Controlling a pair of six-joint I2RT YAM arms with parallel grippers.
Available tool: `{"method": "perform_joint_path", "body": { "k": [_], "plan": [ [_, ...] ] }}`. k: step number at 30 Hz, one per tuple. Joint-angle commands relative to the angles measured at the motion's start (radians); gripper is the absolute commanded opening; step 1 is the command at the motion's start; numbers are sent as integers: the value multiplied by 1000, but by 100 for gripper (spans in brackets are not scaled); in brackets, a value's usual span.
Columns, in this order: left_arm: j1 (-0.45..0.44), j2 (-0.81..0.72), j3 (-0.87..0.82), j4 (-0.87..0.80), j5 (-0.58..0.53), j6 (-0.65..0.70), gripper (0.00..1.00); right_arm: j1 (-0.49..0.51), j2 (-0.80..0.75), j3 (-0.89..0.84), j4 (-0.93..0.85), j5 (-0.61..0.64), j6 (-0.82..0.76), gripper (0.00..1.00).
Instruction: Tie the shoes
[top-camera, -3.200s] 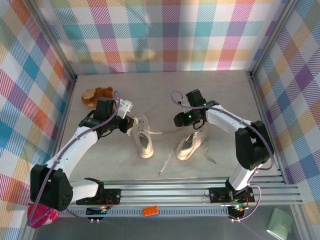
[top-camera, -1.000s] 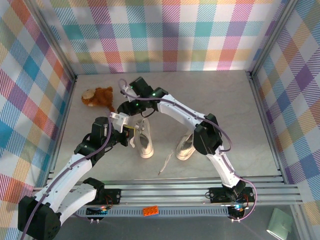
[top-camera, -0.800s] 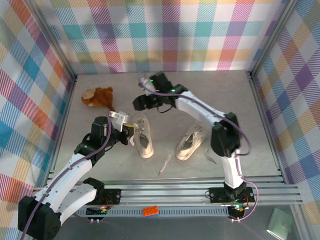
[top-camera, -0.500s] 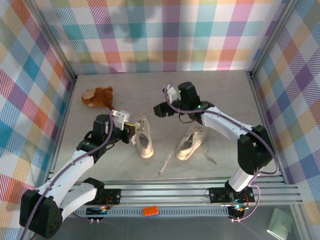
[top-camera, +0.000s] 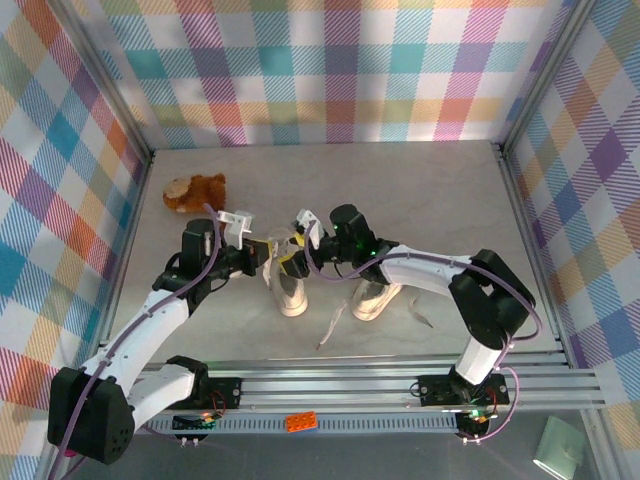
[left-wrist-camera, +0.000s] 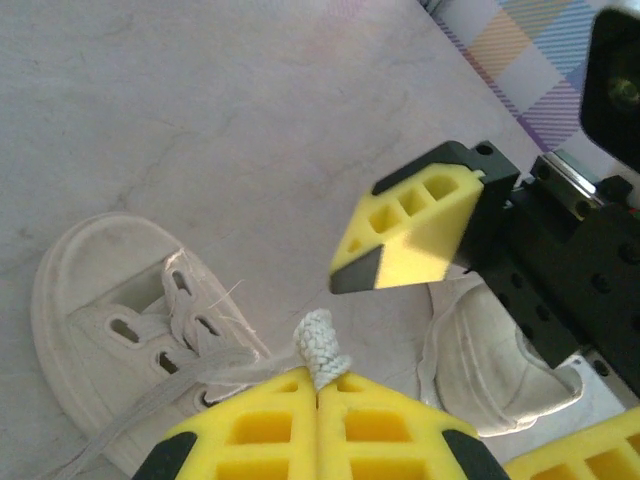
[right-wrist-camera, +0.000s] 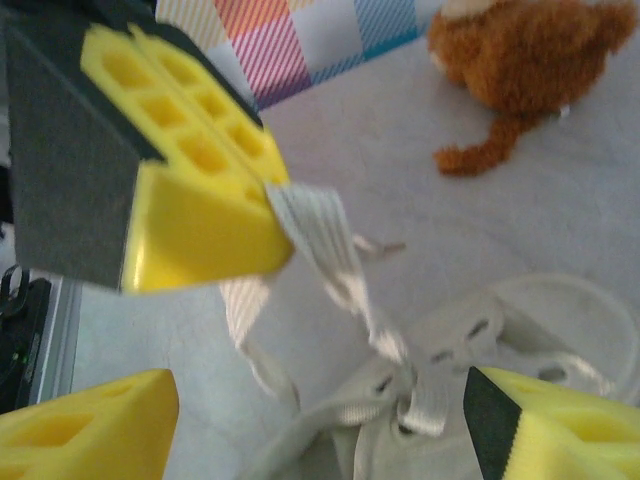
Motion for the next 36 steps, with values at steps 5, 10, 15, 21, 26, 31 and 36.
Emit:
{"method": "perform_joint_path", "body": {
  "k": [5,10,15,21,26,31,36],
  "plan": [
    [13,1,50,59,41,-59,0,31,90,96,65,3,-45,76],
    [13,3,49,55,42,-67,0,39,125,136,52,4,-58,71],
    [14,9,40,52,40,-69,0,42,139,141,72,-8,-54,60],
    [14,13,58,-5,-4,-72,0,44,127,129,64,-32,-64,16],
    [23,-9,131,-166,-90,-77,41,46,114,146,-28,-32,-93,1],
    [110,8,206,-357,-207,-214,64,44,106,156,-87,-35,-158,0],
    [264,157,244,-530,-245,-313,60,44,106,188,-153,-68,-184,0]
  ]
}}
